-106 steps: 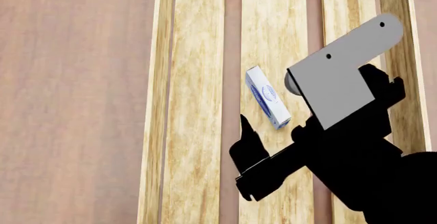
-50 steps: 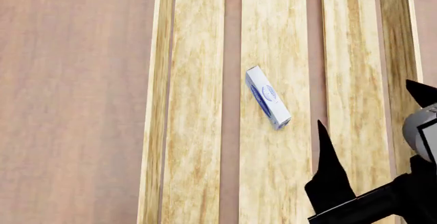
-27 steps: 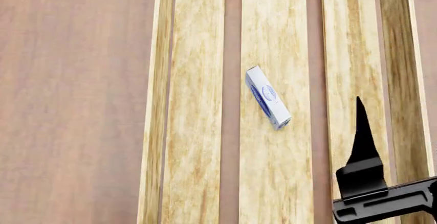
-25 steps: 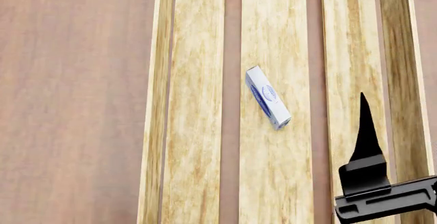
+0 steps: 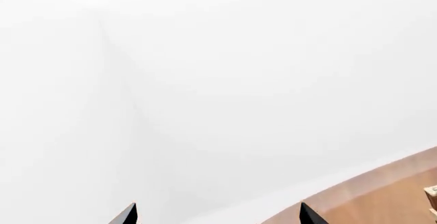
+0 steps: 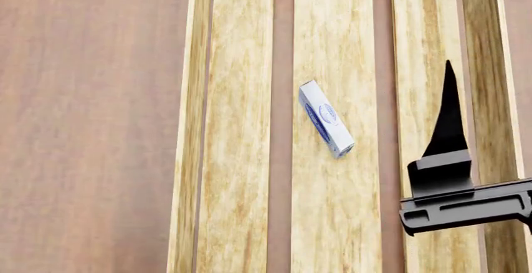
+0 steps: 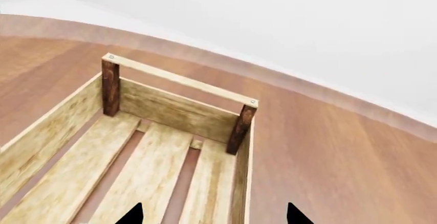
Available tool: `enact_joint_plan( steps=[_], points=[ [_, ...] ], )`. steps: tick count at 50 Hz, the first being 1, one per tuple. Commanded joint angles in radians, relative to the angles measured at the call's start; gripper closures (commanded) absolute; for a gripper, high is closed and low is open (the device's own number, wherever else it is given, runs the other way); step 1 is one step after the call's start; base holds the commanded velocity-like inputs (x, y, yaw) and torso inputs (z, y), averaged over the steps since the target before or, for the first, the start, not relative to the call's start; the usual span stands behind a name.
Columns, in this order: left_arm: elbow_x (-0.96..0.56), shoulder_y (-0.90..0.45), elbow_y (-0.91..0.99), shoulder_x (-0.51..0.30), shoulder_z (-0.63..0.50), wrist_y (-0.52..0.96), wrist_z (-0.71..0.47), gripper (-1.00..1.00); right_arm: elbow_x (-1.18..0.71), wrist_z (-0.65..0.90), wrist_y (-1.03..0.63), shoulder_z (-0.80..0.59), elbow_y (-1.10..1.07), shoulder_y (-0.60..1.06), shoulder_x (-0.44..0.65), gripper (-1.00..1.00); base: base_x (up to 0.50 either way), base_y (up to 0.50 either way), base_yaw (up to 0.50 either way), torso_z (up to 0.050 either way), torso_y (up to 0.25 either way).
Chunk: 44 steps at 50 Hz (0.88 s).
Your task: Pick up the cream cheese and put it in the tray.
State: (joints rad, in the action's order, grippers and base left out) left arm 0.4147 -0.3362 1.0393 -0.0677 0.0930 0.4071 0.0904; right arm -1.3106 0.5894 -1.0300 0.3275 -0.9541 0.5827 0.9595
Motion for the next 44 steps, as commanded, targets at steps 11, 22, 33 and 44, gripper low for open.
enact_joint_plan(
  steps=[11, 22, 33, 44],
  points=[
    [0.229, -0.511, 0.008, 0.068, -0.055, 0.335, 0.313, -1.0, -0.119, 0.124, 0.023, -0.035, -0.038, 0.156, 0.028, -1.0, 0.0, 0.0, 0.0, 0.0, 0.0],
    [0.3, -0.627, 0.008, 0.068, -0.114, 0.469, 0.366, -1.0, -0.092, 0.13, 0.037, -0.051, -0.057, 0.166, 0.01, -1.0, 0.0, 0.0, 0.0, 0.0, 0.0],
    [0.735, -1.001, 0.008, 0.067, -0.445, 0.839, 0.698, -1.0, -0.122, 0.171, 0.05, -0.071, -0.054, 0.215, 0.014, -1.0, 0.0, 0.0, 0.0, 0.0, 0.0],
    [0.452, -0.824, 0.008, 0.068, -0.237, 0.63, 0.469, -1.0, -0.11, 0.178, 0.068, -0.057, -0.058, 0.208, 0.01, -1.0, 0.0, 0.0, 0.0, 0.0, -0.001]
  ],
)
